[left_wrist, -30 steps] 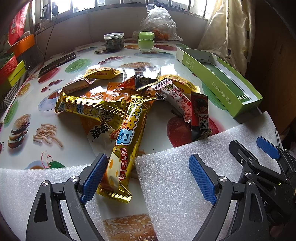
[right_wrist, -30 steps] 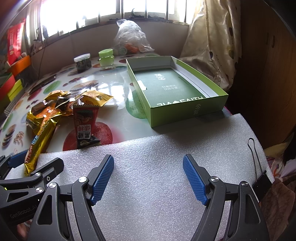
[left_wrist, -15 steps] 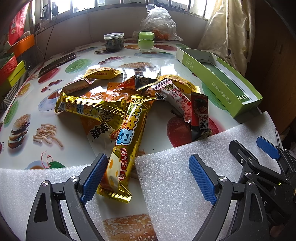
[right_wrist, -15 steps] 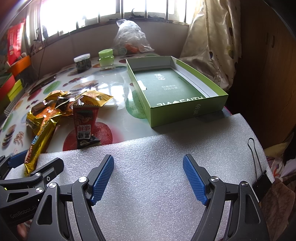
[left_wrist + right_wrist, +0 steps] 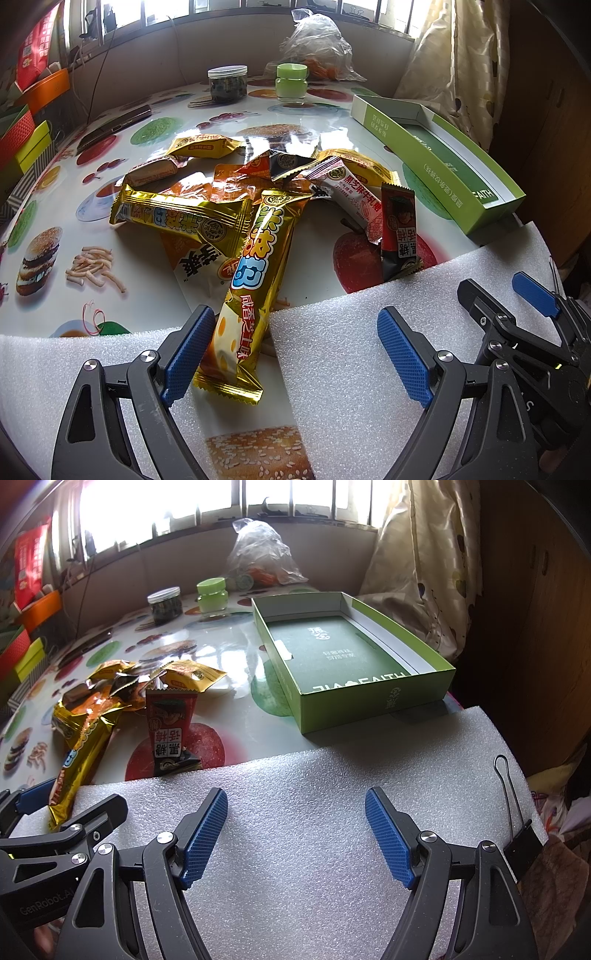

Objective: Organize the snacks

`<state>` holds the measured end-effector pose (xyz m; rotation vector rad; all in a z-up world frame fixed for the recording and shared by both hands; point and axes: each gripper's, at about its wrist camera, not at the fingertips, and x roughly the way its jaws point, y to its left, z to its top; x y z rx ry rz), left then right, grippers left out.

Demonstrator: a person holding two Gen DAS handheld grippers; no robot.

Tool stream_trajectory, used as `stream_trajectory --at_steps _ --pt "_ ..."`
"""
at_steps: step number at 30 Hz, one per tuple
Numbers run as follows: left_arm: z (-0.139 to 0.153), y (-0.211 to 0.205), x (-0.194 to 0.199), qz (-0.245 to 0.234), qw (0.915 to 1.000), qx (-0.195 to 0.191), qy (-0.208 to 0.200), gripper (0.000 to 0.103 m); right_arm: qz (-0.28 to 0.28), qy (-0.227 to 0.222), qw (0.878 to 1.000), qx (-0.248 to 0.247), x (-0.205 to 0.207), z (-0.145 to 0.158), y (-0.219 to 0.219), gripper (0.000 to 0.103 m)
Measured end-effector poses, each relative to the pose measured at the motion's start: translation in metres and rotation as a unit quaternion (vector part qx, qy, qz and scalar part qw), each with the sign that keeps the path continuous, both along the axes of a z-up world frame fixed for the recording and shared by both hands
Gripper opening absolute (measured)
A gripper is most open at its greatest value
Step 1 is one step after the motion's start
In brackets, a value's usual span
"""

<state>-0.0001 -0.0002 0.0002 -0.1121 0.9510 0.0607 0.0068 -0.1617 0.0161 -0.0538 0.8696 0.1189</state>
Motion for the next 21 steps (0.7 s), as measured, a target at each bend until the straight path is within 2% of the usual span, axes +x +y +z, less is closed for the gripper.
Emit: stream_trajectory --at_steps 10,15,17,21 --pt "0.000 0.000 0.000 -0.002 1.0000 0.000 0.001 0.090 0.001 0.002 1.000 0.000 0.002 -0.002 0.001 0.077" --pt "0.001 -0.001 0.004 -0.018 0.9997 -0.001 0.019 0.090 -0.002 0.011 1.000 0.013 0.009 -0.003 -0.002 0.076" --pt "0.003 0.000 0.005 -0.026 0.9993 -0.003 0.025 0.090 0.005 0.008 1.000 0.017 0.011 0.000 -0.002 0.075" --pt "0.014 0.016 0.003 -0.012 0.9997 -0.015 0.013 0.090 0.033 -0.010 0.999 0.024 0.008 0.013 0.008 0.074"
